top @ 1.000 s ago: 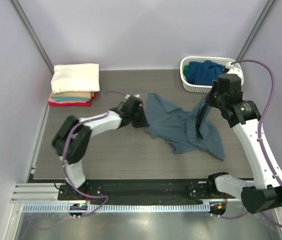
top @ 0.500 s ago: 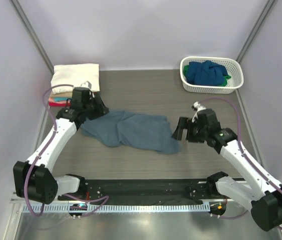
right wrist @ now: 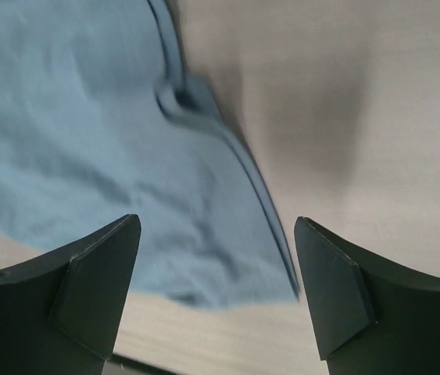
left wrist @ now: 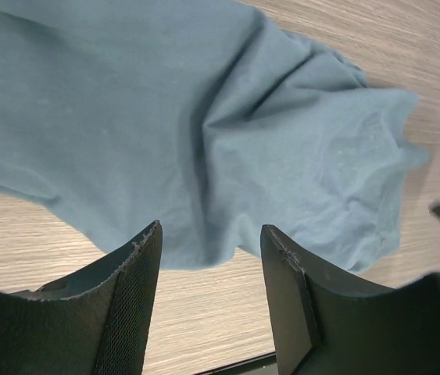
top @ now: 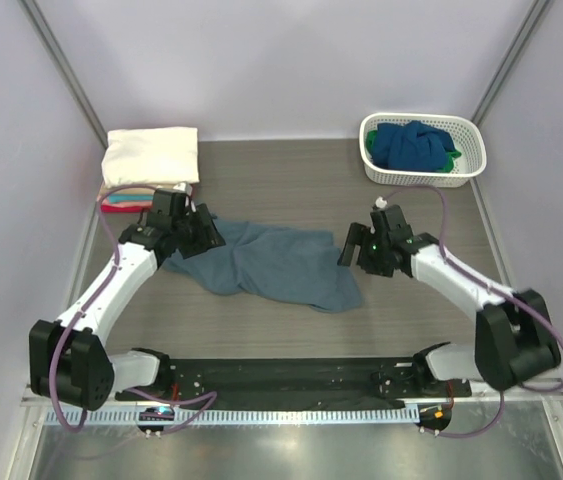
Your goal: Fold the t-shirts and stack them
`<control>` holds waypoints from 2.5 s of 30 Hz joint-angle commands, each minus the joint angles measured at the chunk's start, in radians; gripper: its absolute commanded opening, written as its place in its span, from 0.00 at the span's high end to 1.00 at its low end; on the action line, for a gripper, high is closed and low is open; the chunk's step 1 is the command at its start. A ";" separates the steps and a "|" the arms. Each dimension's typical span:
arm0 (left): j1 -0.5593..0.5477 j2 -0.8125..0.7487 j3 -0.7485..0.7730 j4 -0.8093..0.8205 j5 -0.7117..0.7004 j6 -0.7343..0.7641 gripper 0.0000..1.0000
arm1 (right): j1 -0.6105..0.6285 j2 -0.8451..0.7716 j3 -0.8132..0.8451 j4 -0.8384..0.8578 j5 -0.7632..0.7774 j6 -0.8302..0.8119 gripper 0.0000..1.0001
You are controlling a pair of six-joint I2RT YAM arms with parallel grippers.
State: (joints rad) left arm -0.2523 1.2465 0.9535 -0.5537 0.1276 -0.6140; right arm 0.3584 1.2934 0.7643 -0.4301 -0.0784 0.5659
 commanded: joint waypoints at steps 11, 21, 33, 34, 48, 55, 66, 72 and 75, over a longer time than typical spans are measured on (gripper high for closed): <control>-0.012 -0.168 -0.073 -0.069 -0.045 0.040 0.46 | -0.056 0.592 0.504 0.174 -0.167 -0.089 0.12; -0.013 -0.278 -0.032 -0.181 -0.111 0.083 0.45 | -0.001 0.650 0.517 0.180 -0.233 -0.063 0.64; 0.001 -0.398 -0.067 -0.223 -0.183 0.102 0.44 | -0.022 0.523 0.523 0.156 -0.259 -0.106 0.99; 0.002 -0.403 -0.071 -0.222 -0.172 0.094 0.44 | -0.024 0.500 0.544 0.137 -0.253 -0.121 0.99; 0.001 -0.533 -0.110 -0.229 -0.217 0.083 0.43 | 0.456 -0.189 0.112 -0.107 0.067 -0.012 0.98; 0.004 -0.487 -0.124 -0.204 -0.211 0.097 0.43 | 0.504 -0.332 -0.002 -0.325 0.359 0.198 0.17; 0.022 -0.480 -0.133 -0.190 -0.200 0.102 0.43 | 0.345 0.153 0.325 -0.066 0.250 -0.009 0.19; 0.039 -0.469 -0.133 -0.189 -0.184 0.103 0.43 | 0.303 0.417 0.495 -0.019 0.160 -0.061 0.29; 0.039 -0.479 -0.133 -0.187 -0.186 0.103 0.43 | 0.303 0.489 0.546 -0.022 0.160 -0.073 0.33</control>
State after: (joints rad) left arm -0.2207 0.7769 0.8257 -0.7753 -0.0715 -0.5190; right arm 0.6506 1.7561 1.2324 -0.4919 0.1120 0.5346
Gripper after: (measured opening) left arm 0.572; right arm 0.677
